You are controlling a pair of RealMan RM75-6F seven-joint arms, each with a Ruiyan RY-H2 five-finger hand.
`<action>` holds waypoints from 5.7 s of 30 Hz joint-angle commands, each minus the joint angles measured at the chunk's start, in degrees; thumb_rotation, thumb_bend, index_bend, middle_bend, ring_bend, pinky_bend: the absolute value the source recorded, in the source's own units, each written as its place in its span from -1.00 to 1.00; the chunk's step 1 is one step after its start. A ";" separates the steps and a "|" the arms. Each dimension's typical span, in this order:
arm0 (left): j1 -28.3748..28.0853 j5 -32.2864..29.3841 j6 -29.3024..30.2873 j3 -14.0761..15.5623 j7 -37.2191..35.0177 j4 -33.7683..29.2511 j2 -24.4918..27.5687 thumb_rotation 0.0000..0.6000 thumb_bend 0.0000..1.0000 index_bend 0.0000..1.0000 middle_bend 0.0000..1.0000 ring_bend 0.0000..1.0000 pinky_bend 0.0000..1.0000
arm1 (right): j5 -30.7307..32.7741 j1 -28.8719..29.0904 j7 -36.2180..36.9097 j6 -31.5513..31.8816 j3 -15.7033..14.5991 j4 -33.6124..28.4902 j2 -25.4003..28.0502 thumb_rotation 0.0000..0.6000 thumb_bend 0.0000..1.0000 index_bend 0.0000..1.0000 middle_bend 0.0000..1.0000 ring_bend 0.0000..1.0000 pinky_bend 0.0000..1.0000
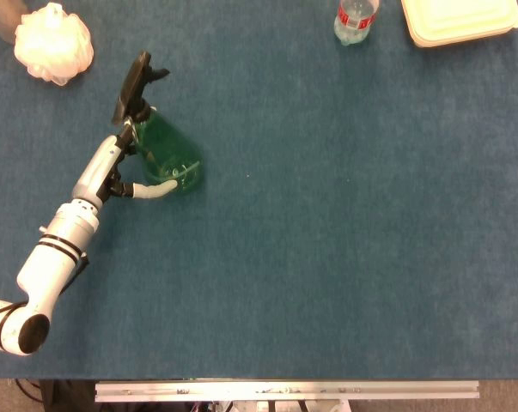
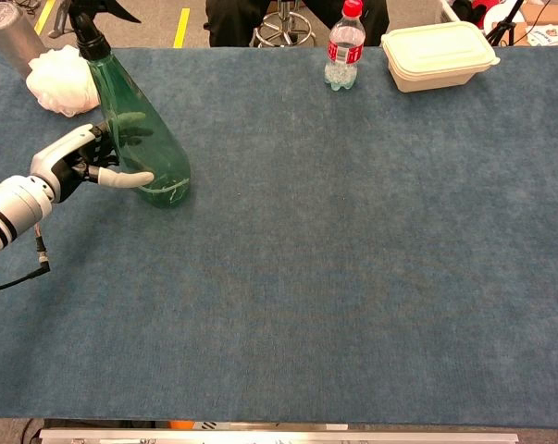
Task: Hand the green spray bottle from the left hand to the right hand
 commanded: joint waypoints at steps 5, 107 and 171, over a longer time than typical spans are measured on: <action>-0.14 -0.61 -0.22 -0.28 0.23 -0.36 -0.39 1.00 -0.66 -0.70 -0.57 -0.67 -0.41 | 0.01 0.04 0.32 0.04 0.08 0.41 -0.25 1.00 -0.44 -0.36 -0.18 -0.32 -0.54; -3.07 -32.99 16.89 -7.72 53.15 -26.57 -0.48 1.00 -0.66 -0.52 -0.34 -0.47 -0.20 | 47.63 41.12 0.17 -22.76 23.67 -21.81 -30.16 1.00 -0.58 -0.93 -0.75 -1.00 -0.96; -8.28 -40.24 20.90 -12.92 63.19 -24.69 -12.22 1.00 -0.65 -0.58 -0.35 -0.47 -0.20 | 46.04 45.53 -3.53 -14.64 28.56 -10.08 -45.97 1.00 -0.44 -1.00 -0.82 -1.00 -0.96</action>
